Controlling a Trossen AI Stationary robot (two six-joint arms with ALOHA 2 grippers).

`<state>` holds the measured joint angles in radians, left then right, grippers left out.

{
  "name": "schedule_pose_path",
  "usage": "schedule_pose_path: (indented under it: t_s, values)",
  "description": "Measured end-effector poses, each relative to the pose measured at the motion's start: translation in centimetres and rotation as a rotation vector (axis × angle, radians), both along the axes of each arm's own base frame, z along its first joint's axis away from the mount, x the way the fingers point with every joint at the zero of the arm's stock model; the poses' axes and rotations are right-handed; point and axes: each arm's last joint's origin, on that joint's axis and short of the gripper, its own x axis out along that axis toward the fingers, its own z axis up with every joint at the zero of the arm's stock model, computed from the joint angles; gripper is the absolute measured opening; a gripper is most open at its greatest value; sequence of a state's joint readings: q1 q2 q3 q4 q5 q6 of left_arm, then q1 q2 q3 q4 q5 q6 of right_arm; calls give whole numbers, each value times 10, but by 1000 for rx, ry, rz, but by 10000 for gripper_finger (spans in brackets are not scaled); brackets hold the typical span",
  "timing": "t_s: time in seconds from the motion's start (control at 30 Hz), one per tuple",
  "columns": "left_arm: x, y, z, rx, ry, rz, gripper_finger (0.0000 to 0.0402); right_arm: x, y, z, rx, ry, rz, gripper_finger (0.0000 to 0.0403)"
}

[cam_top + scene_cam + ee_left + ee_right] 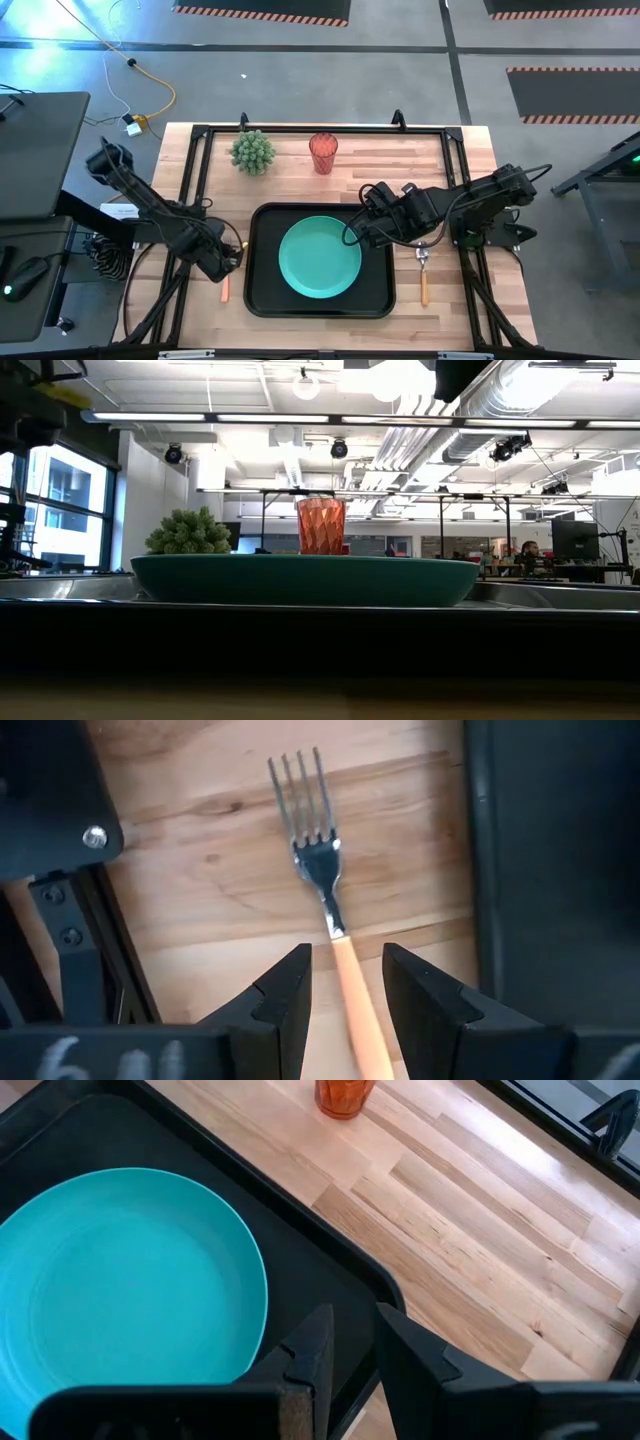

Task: Pick and place plate/cup/fork/spoon on tray
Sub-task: Put the orange fork on the black tray to the left of the blue plate

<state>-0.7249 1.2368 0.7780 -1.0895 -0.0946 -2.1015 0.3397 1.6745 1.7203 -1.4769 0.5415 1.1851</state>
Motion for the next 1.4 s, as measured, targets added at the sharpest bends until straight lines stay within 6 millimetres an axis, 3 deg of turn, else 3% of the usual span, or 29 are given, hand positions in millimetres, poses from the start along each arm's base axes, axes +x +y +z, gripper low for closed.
schedule_pose_path:
  t_s: [0.67, 1.13, 1.4]
  values:
    - [13, -27, -28, -28, 22, 60, 115, 1, 1, 0, 19, 7, 17, 68]
    - [13, -29, -33, -3, 19, 132, 115, 0, 1, 0, 29, 23, 42, 68]
    - [10, -27, -53, -49, -24, 139, 115, 0, 1, 0, 29, 24, 42, 68]
